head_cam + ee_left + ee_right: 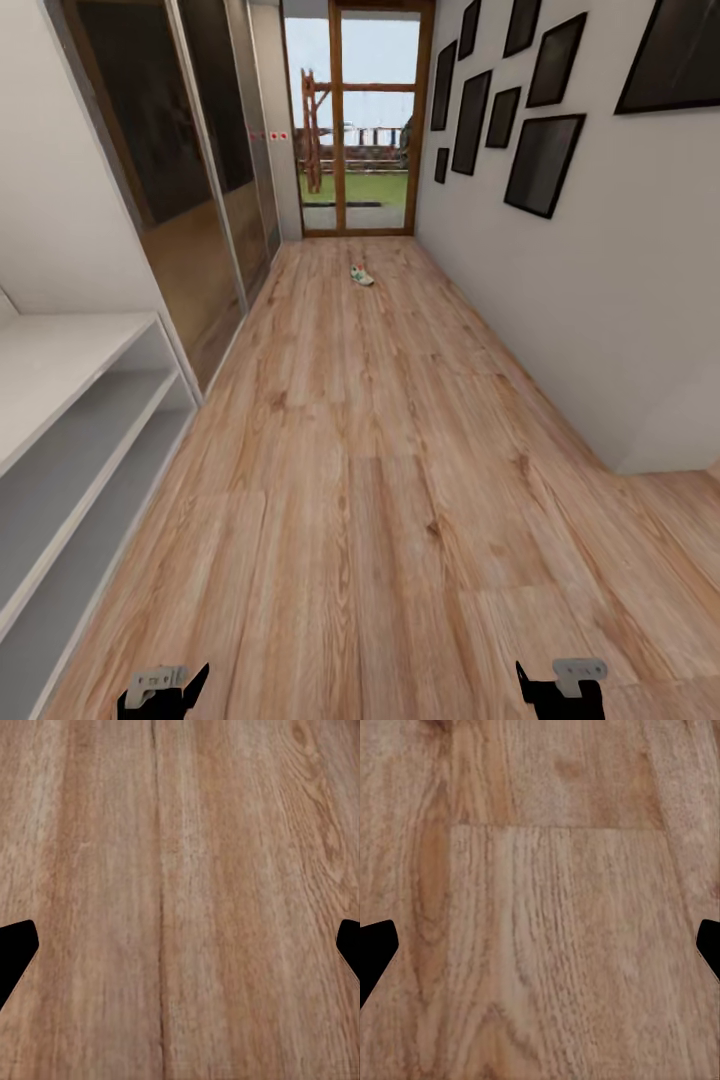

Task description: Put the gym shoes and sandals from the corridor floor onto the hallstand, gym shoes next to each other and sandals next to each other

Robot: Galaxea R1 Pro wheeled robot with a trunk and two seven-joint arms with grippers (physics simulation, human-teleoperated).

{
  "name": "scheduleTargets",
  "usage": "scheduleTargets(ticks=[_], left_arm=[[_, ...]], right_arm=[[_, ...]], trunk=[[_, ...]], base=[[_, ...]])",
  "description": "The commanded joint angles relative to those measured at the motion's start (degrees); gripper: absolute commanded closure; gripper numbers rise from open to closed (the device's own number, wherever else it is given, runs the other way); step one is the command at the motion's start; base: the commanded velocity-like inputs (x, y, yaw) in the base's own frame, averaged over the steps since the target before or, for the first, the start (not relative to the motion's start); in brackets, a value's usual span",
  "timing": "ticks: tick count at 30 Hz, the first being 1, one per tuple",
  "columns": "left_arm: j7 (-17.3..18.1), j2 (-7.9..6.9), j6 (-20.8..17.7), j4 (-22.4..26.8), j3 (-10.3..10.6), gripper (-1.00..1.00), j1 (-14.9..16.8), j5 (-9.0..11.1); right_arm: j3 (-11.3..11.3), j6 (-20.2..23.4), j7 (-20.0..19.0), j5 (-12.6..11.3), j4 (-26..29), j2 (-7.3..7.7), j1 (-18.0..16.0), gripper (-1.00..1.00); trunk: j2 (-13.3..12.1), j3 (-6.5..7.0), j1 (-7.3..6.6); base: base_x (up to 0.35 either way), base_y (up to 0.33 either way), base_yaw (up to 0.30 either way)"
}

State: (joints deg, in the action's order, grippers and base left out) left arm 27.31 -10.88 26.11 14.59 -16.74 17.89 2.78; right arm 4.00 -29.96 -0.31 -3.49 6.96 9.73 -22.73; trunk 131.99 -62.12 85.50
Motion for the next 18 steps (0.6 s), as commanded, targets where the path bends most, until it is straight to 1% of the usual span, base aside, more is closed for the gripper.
scheduleTargets(ticks=[1,12,18], left_arm=[[0.56,0.01,-0.06,-0.08,-0.30,-1.00,0.04,0.29],[0.55,-0.02,-0.09,-0.01,-0.31,-1.00,0.04,0.21],[0.55,-0.02,-0.09,-0.05,-0.31,-1.00,0.04,0.20]], right_arm=[[0.40,-0.18,-0.01,-0.38,-0.07,0.03,-0.03,-1.00],[0.40,-0.18,0.04,-0.41,-0.11,0.03,-0.03,-1.00],[0.40,-0.18,0.04,-0.46,-0.11,0.03,-0.03,-1.00]], trunk=[[0.02,-0.05,0.03],[0.02,-0.08,0.03],[0.02,-0.43,0.03]], base=[[0.339,0.000,0.000],[0.339,0.000,0.000],[0.339,0.000,0.000]])
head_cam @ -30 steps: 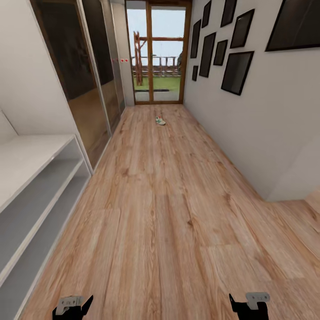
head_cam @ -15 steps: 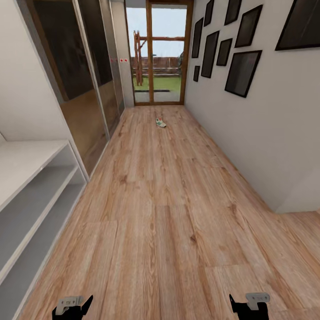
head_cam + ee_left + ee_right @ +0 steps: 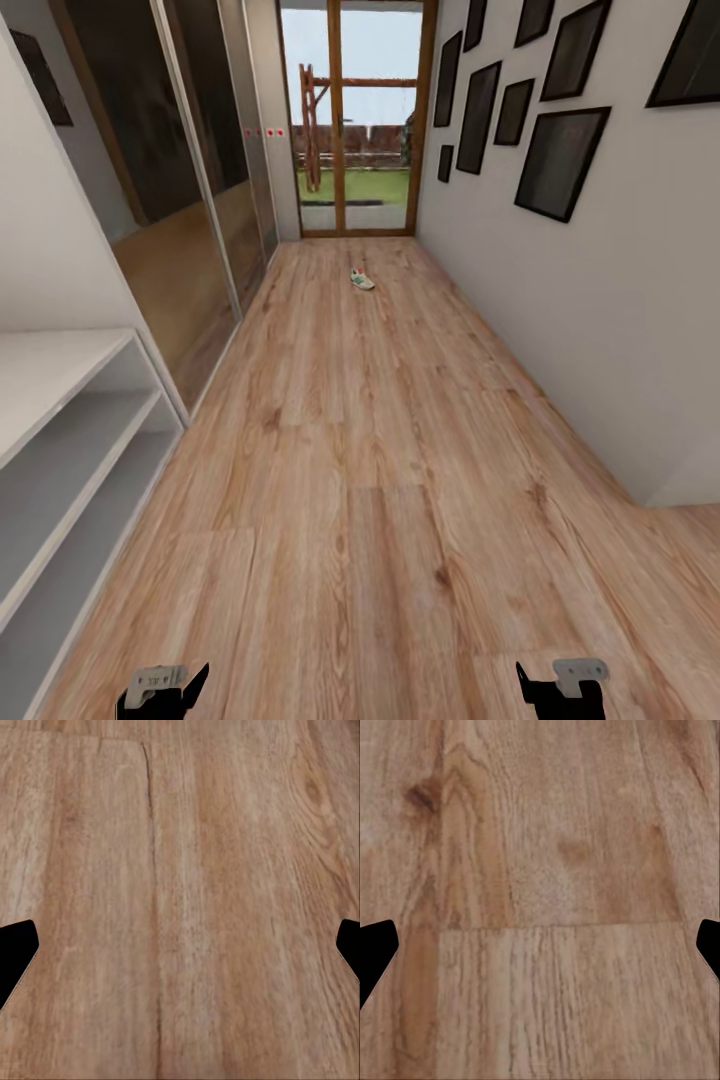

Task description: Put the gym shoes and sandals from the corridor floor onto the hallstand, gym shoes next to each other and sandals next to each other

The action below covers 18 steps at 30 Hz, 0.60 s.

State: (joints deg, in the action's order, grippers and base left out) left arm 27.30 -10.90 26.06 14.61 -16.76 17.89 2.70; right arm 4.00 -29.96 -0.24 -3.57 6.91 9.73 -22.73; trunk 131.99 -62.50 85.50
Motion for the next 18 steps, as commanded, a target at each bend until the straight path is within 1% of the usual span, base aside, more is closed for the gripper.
scheduleTargets(ticks=[1,18], left_arm=[[0.56,0.01,-0.05,-0.08,-0.29,-1.00,0.04,0.28],[0.56,0.01,-0.05,-0.08,-0.30,-1.00,0.04,0.28]], right_arm=[[0.40,-0.18,-0.02,-0.38,-0.05,0.02,-0.03,-1.00],[0.40,-0.18,-0.02,-0.35,-0.05,0.02,-0.03,-1.00]], trunk=[[0.02,-0.13,0.02],[0.02,-0.34,0.02]], base=[[0.339,0.000,0.000],[0.339,0.000,0.000]])
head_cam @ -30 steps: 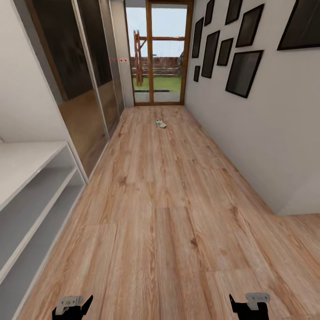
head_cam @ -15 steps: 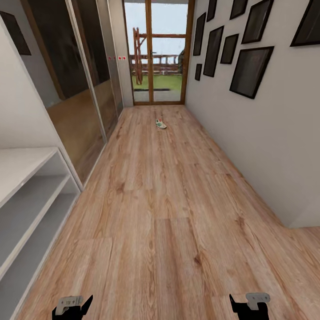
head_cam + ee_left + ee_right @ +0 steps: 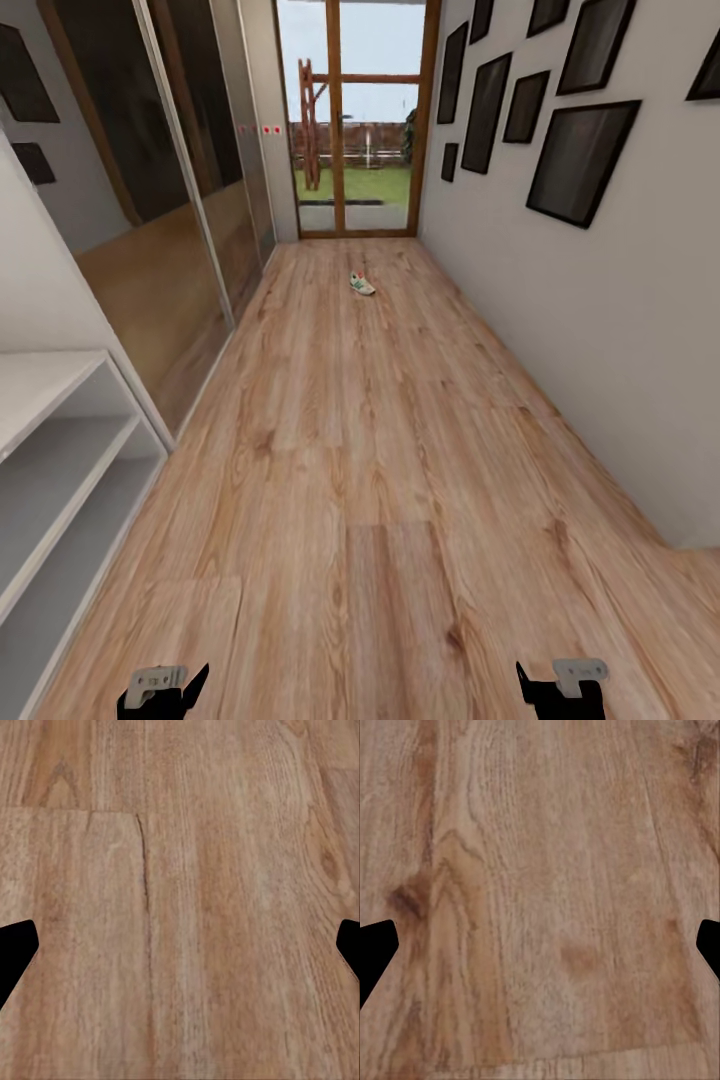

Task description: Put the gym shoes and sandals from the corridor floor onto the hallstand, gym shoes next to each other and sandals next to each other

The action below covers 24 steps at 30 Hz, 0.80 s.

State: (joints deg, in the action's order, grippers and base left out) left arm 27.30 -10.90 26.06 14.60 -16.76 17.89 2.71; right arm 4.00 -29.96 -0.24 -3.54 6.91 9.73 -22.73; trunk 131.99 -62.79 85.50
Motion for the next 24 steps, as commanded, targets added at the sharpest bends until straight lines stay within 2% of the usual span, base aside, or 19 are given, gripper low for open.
scheduleTargets(ticks=[1,24], left_arm=[[0.56,0.01,-0.05,-0.07,-0.29,-1.00,0.04,0.28],[0.56,0.01,-0.04,-0.03,-0.29,-1.00,0.04,0.20]], right_arm=[[0.40,-0.18,-0.02,-0.39,-0.05,0.02,-0.03,-1.00],[0.40,-0.18,-0.02,-0.33,-0.12,0.10,-0.03,-1.00]], trunk=[[0.01,-0.05,0.03],[0.01,-0.05,0.03]], base=[[0.339,0.000,0.000],[0.339,0.000,0.000]])
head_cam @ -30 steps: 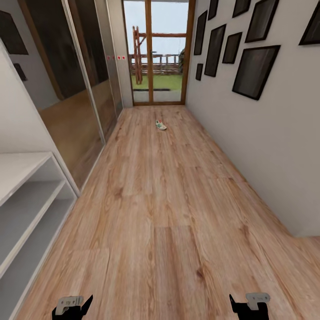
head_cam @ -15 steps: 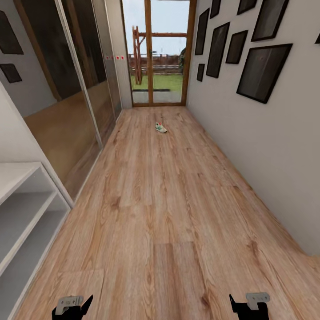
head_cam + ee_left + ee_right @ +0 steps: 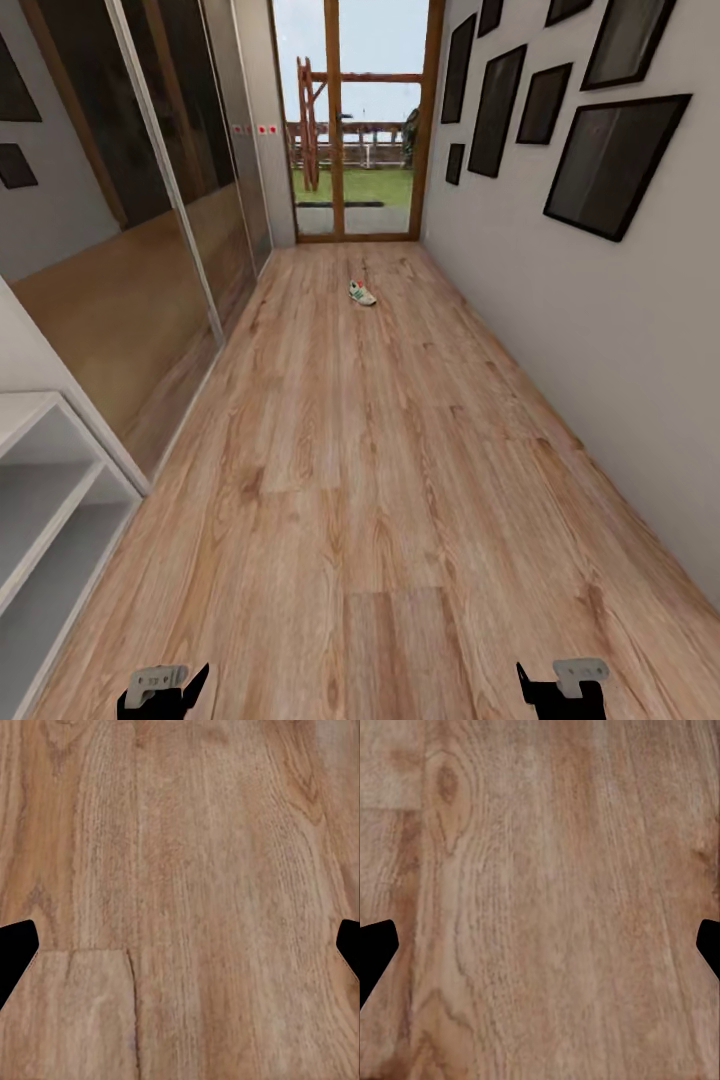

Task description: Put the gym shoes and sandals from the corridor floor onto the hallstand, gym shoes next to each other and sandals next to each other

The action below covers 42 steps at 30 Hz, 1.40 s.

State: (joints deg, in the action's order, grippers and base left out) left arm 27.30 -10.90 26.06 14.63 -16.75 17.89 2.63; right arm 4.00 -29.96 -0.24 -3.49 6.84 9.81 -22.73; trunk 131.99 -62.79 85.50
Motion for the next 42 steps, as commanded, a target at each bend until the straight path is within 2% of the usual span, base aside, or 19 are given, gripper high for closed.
scheduleTargets(ticks=[1,42], left_arm=[[0.56,0.01,-0.04,-0.08,-0.30,-1.00,0.04,0.27],[0.56,-0.02,0.04,-0.04,-0.30,-1.00,0.04,0.27]], right_arm=[[0.40,-0.18,-0.02,-0.38,-0.06,0.03,-0.03,-1.00],[0.40,-0.18,0.06,-0.37,-0.07,0.12,-0.03,-1.00]], trunk=[[0.02,-0.05,0.03],[0.02,-0.05,0.03]], base=[[0.339,0.000,0.000],[0.339,0.000,0.000]])
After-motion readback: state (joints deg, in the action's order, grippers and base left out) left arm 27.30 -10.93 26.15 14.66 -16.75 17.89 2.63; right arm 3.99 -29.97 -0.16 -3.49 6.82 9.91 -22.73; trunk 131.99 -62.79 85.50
